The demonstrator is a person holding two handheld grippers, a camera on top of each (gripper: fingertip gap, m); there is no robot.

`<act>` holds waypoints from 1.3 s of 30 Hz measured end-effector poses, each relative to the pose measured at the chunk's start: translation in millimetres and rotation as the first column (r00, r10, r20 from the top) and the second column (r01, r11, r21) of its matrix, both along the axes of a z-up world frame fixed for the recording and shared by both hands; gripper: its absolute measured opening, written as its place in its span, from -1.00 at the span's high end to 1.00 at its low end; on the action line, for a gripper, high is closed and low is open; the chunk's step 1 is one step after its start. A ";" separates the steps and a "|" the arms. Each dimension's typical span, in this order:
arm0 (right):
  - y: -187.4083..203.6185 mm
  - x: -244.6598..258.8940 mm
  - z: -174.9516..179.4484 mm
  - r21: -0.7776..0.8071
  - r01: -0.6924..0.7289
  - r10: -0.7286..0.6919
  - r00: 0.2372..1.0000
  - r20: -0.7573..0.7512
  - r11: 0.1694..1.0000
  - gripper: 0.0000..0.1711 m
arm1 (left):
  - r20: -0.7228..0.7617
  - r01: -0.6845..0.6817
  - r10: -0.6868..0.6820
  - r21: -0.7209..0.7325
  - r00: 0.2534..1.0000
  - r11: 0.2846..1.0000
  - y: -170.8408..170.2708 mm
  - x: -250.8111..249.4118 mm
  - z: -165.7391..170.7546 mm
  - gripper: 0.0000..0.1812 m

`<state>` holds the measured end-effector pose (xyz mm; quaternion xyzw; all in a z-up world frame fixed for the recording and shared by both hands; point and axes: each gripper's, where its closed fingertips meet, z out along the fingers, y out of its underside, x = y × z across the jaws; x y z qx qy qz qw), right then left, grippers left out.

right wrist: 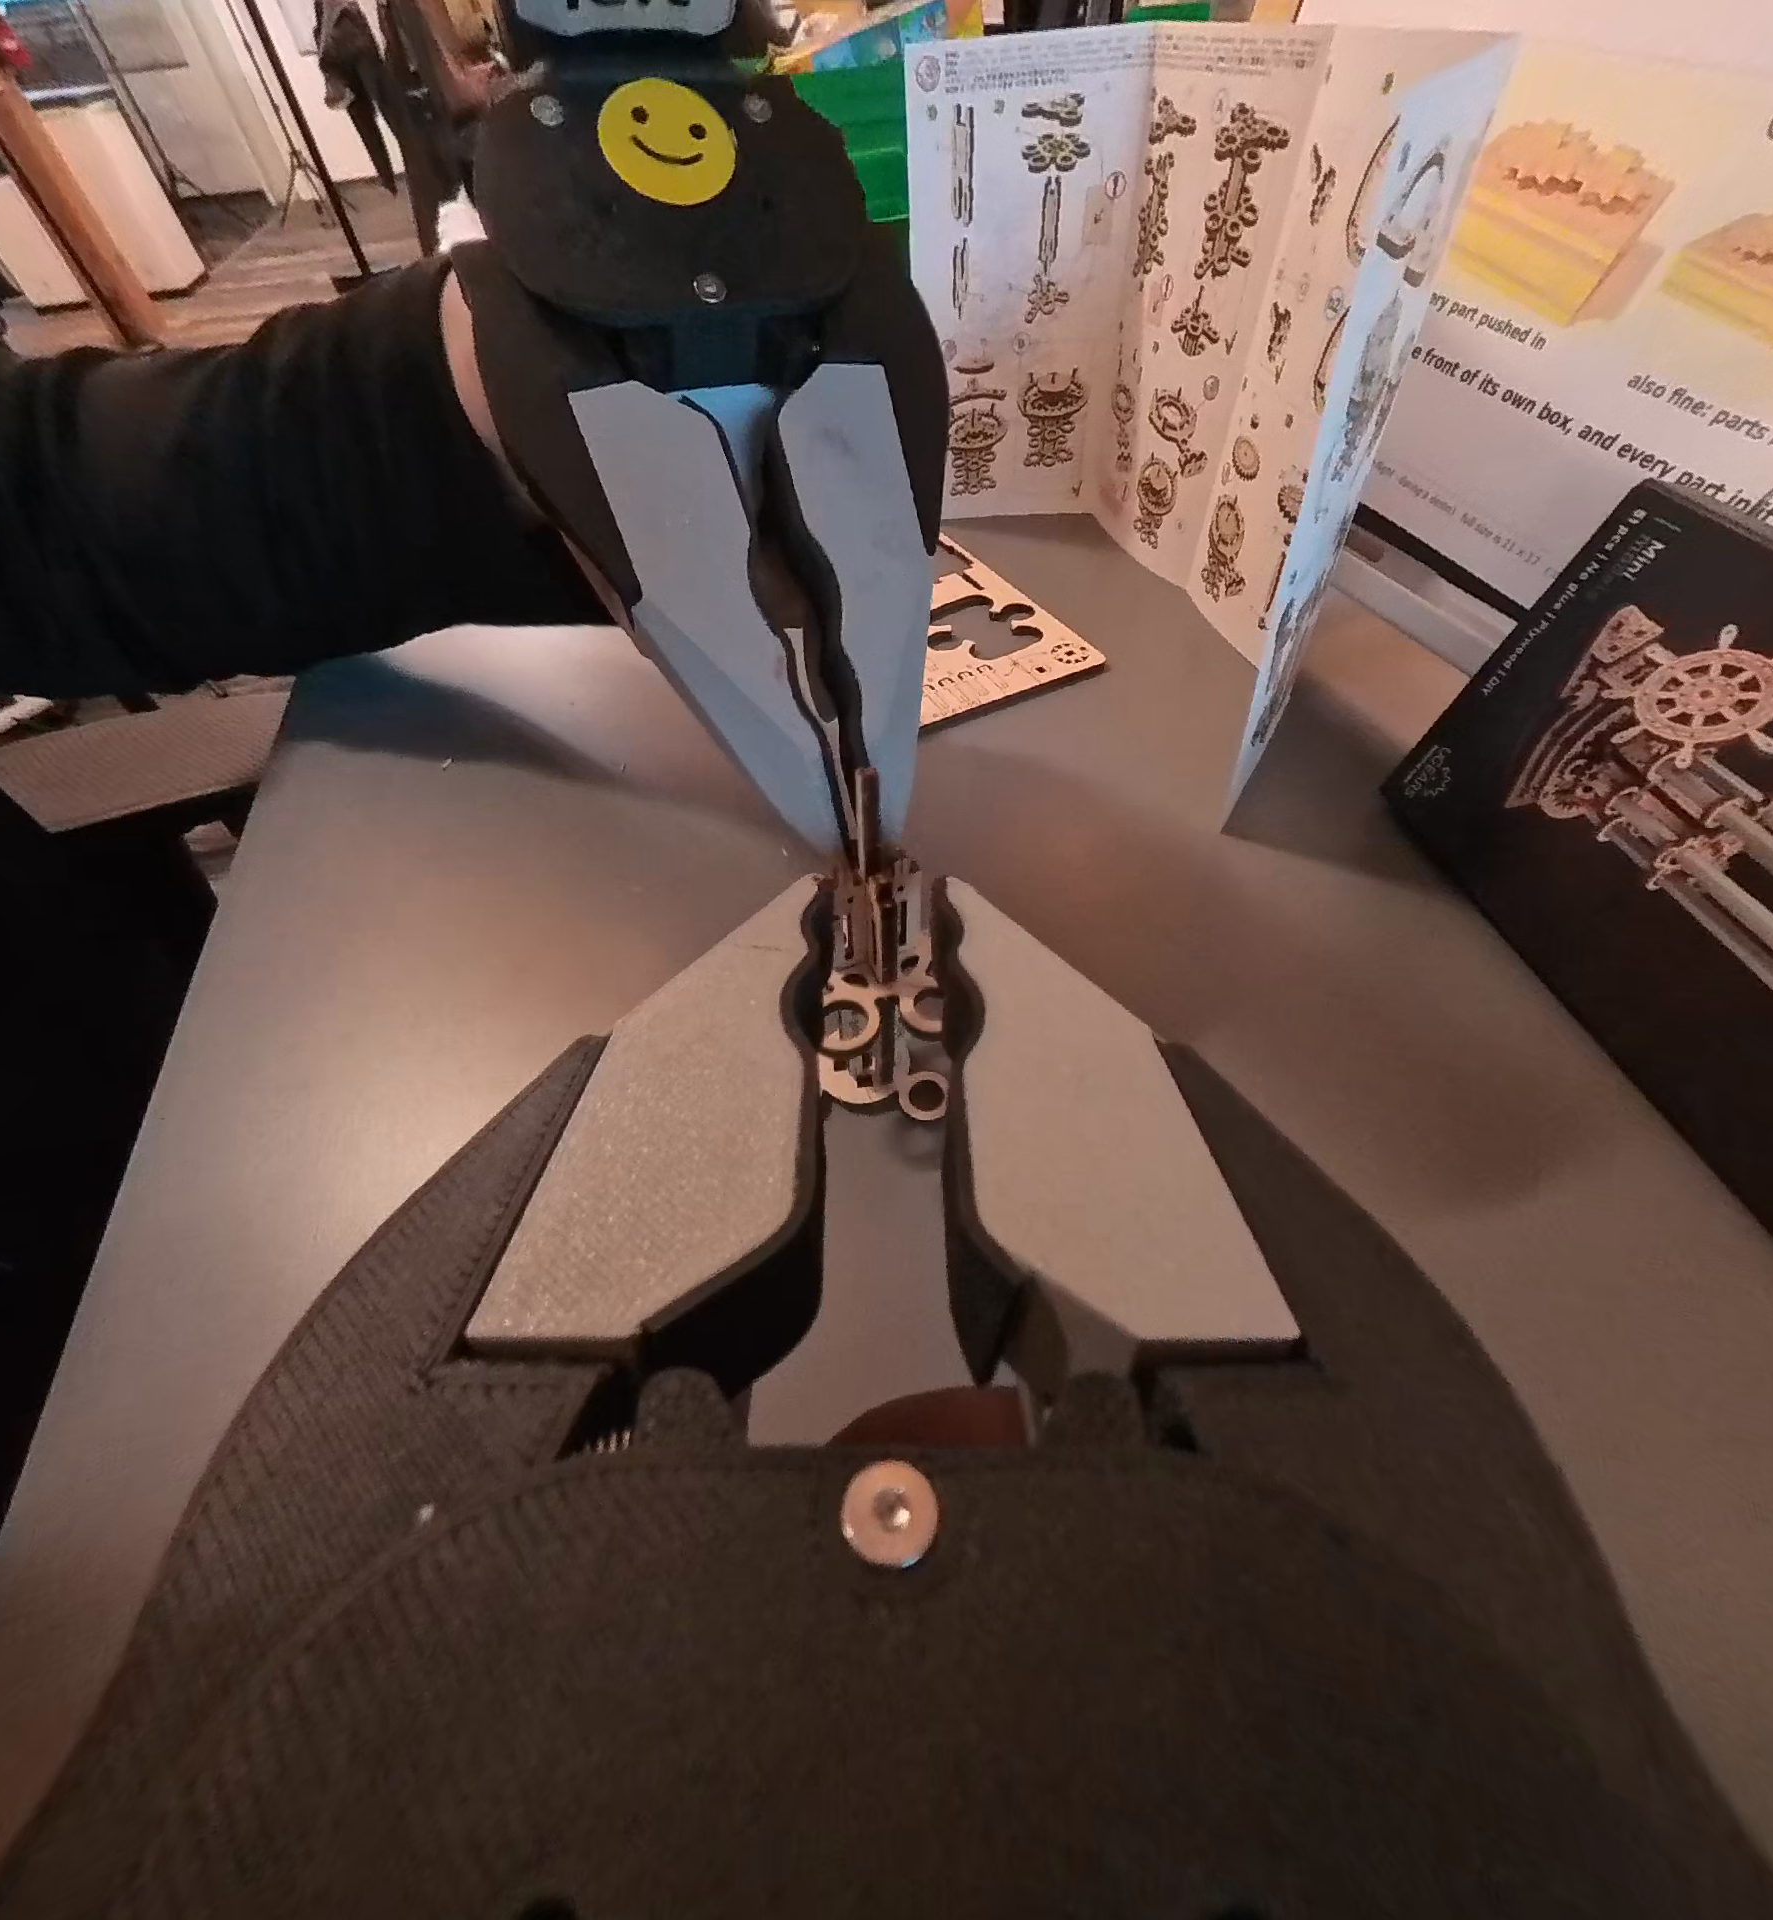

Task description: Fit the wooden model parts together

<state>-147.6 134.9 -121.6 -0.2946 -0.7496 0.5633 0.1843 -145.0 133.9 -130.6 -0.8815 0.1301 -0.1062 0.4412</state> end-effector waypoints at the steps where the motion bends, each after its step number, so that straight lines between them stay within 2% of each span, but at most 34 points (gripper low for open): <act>1: -0.6 -0.1 -0.3 0.001 -0.001 0.001 1.000 0.002 1.000 0.84 | -0.007 0.004 -0.004 -0.003 1.000 1.000 -0.2 0.0 0.0 1.00; 9: 1.1 -1.0 -1.2 0.006 0.006 -0.006 1.000 0.004 1.000 0.83 | -0.017 0.021 -0.021 0.001 1.000 1.000 -1.0 1.5 3.5 1.00; 16: 15.0 -4.3 -1.9 0.020 0.048 -0.048 0.999 0.017 0.999 0.69 | -0.030 -0.017 0.019 0.056 0.999 0.998 -5.7 -8.8 9.7 1.00; 18: 17.9 -1.8 -9.8 0.080 0.048 -0.051 0.998 0.035 0.996 0.62 | -0.020 -0.062 0.064 0.092 0.998 0.994 -11.4 -18.8 14.9 1.00; 22: 3.5 15.0 -30.4 0.253 -0.013 0.004 0.999 0.034 0.967 0.61 | 0.002 -0.169 0.171 0.177 0.985 0.970 -25.6 -41.5 22.2 1.00; 26: -9.3 21.3 -61.1 0.489 -0.027 0.025 1.000 0.011 0.872 0.59 | 0.097 -0.204 0.187 0.228 0.978 0.952 -38.5 -46.1 23.1 1.00; 27: -10.7 18.6 -65.3 0.516 -0.019 0.011 1.000 0.019 0.856 0.67 | 0.132 -0.207 0.180 0.227 0.975 0.952 -40.5 -46.1 22.9 1.00; 31: -13.8 11.5 -65.8 0.514 -0.029 -0.014 0.997 0.078 0.857 0.45 | 0.171 -0.228 0.190 0.241 0.967 0.943 -45.4 -51.1 24.5 1.00; 39: -11.8 11.4 -69.7 0.455 -0.039 -0.049 0.982 0.181 0.889 0.46 | 0.147 -0.197 0.165 0.249 0.975 0.948 -48.4 -42.0 27.0 1.00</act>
